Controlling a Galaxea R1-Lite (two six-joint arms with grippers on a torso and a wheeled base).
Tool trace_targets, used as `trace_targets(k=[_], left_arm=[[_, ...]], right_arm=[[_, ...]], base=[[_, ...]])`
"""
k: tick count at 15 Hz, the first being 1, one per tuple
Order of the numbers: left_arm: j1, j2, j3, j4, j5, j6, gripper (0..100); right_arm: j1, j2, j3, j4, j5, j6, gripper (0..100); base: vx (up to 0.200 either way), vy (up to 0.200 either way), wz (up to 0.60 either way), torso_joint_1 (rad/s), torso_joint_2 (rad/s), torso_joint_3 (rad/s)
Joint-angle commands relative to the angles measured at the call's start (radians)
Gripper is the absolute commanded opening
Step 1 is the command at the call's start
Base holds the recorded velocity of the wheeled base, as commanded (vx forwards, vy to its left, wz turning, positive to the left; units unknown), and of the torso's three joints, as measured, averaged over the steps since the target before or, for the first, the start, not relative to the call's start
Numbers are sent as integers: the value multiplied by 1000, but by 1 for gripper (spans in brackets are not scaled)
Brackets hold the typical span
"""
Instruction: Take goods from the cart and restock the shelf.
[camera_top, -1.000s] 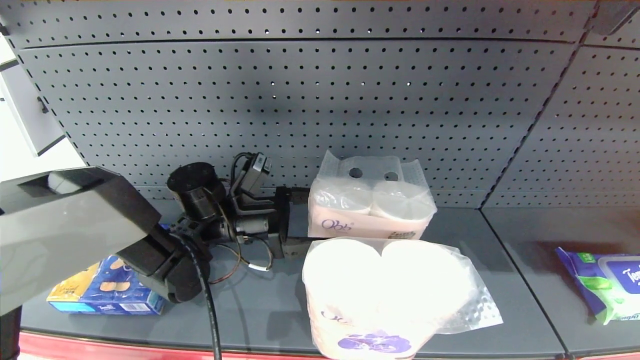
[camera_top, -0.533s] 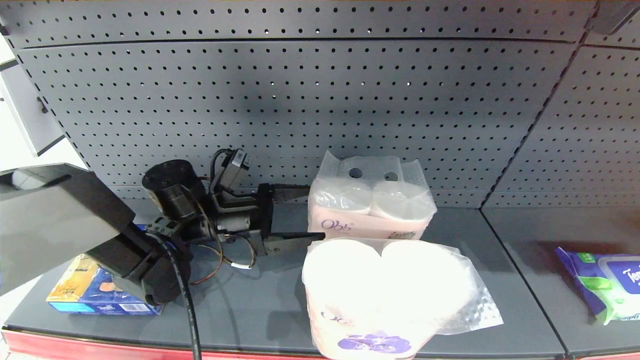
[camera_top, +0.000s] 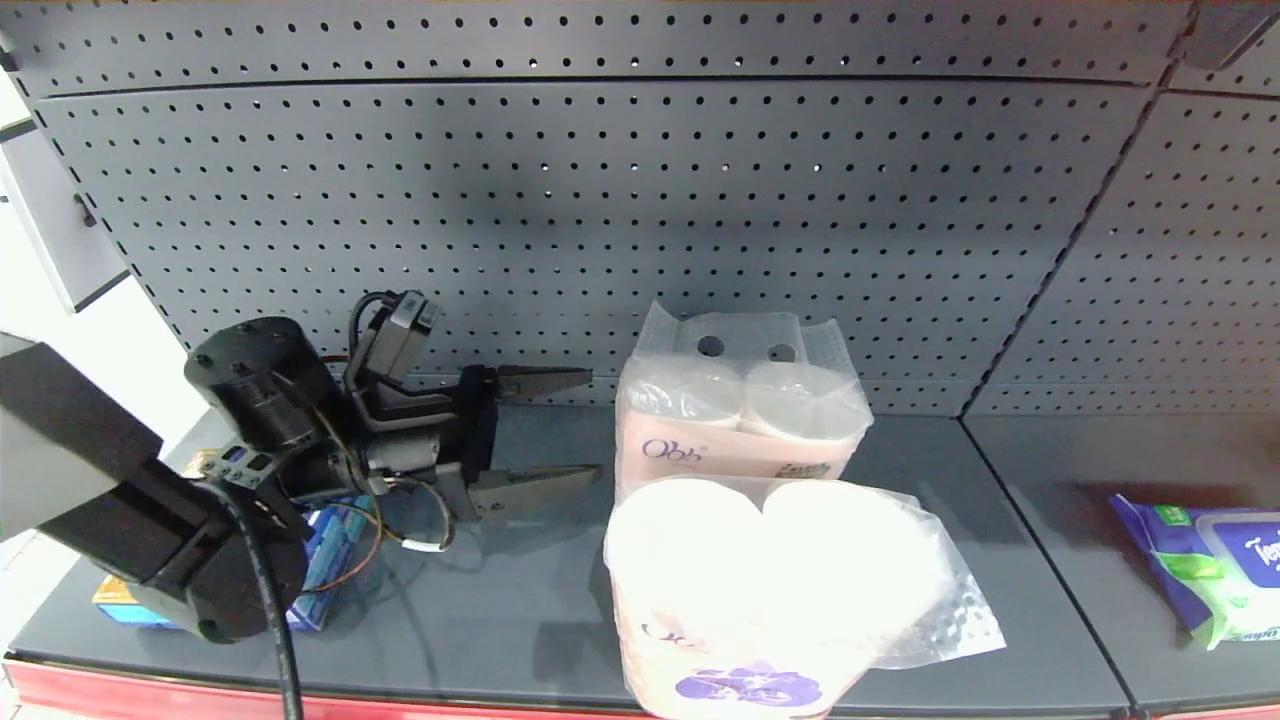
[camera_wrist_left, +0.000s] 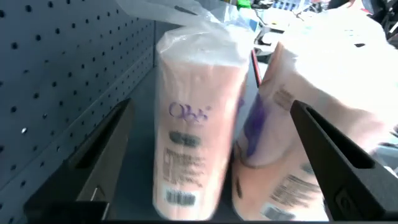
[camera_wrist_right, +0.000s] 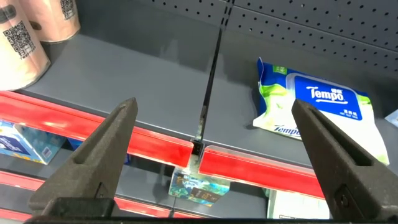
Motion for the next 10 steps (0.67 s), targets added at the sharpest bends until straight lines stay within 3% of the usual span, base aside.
trace_targets(k=[1, 6, 10], left_arm=[[37, -85, 79, 0, 4, 1, 100], [151, -191, 145, 3, 34, 3, 100], [155, -226, 145, 4, 166, 4, 100]], right_arm=[[0, 0, 0, 0, 0, 0, 100], [0, -2, -1, -1, 0, 3, 100], [0, -5, -1, -1, -1, 3, 100]], base=[[0, 0, 0, 0, 0, 0], [0, 0, 0, 0, 0, 0], [0, 0, 0, 0, 0, 0]])
